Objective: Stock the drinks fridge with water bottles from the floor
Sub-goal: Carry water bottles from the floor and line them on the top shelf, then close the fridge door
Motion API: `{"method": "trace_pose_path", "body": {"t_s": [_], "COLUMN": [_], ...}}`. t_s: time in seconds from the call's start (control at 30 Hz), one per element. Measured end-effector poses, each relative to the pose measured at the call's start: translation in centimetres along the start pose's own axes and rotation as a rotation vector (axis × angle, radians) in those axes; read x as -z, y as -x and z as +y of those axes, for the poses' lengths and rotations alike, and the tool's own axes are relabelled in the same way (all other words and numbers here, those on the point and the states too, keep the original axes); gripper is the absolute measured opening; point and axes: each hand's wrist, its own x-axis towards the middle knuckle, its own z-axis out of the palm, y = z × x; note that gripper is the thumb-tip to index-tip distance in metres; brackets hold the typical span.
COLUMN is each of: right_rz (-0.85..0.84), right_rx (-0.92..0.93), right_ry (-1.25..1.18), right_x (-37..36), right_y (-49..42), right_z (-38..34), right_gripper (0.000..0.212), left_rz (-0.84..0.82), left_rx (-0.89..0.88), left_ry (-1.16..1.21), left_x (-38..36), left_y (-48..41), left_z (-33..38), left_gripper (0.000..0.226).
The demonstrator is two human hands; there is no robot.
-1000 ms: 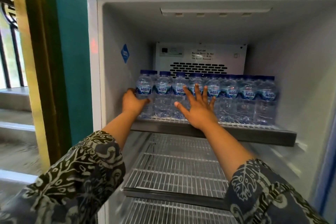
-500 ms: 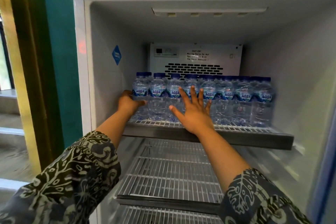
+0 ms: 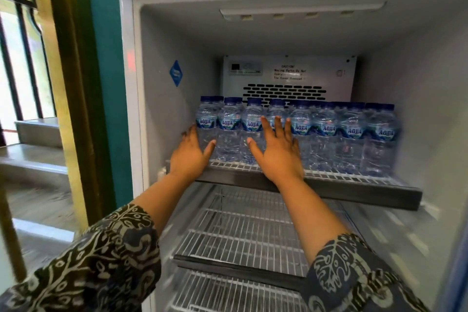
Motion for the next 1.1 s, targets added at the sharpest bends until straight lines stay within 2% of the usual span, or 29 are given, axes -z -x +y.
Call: {"method": "trace_pose_path", "body": {"t_s": [0.1, 0.23, 0.37, 0.53, 0.77, 0.83, 0.97, 1.1], "right_rz": [0.012, -0.046, -0.143, -0.156, -0.177, -0.186, -0.17, -0.076], "right_rx": [0.051, 0.107, 0.039, -0.052, -0.162, -0.177, -0.215, -0.24], "right_ry": [0.139, 0.261, 0.241, 0.182, 0.203, 0.192, 0.209, 0.273], "right_x": [-0.2, -0.9, 0.2, 2.7, 7.6, 9.5, 14.0, 20.2], "right_y": [1.6, 6.2, 11.5, 19.9, 34.8, 38.8, 44.8, 48.4], "right_z": [0.2, 0.7, 0.2, -2.3, -8.0, -9.6, -10.8, -11.2], "right_gripper": [0.067, 0.086, 0.069, 0.068, 0.067, 0.067, 0.067, 0.067], "left_rz": [-0.112, -0.25, -0.386, -0.397, -0.436, -0.456, -0.476, -0.465], "left_rx": [-0.11, -0.209, -0.262, -0.381, -0.467, -0.465, -0.485, -0.536], "left_ry": [-0.188, -0.255, -0.281, -0.391, -0.323, -0.307, -0.256, -0.253], "left_x": [0.2, 0.8, 2.8, 6.5, 14.4, 16.3, 19.3, 21.7], "left_y": [2.4, 5.6, 9.8, 18.1, 32.0, 35.0, 39.4, 43.1], "left_z": [-0.6, -1.5, -1.4, -0.9, -2.9, -3.4, -3.0, -0.8], "left_gripper": [0.068, 0.066, 0.067, 0.064, 0.067, 0.077, 0.124, 0.129]}}
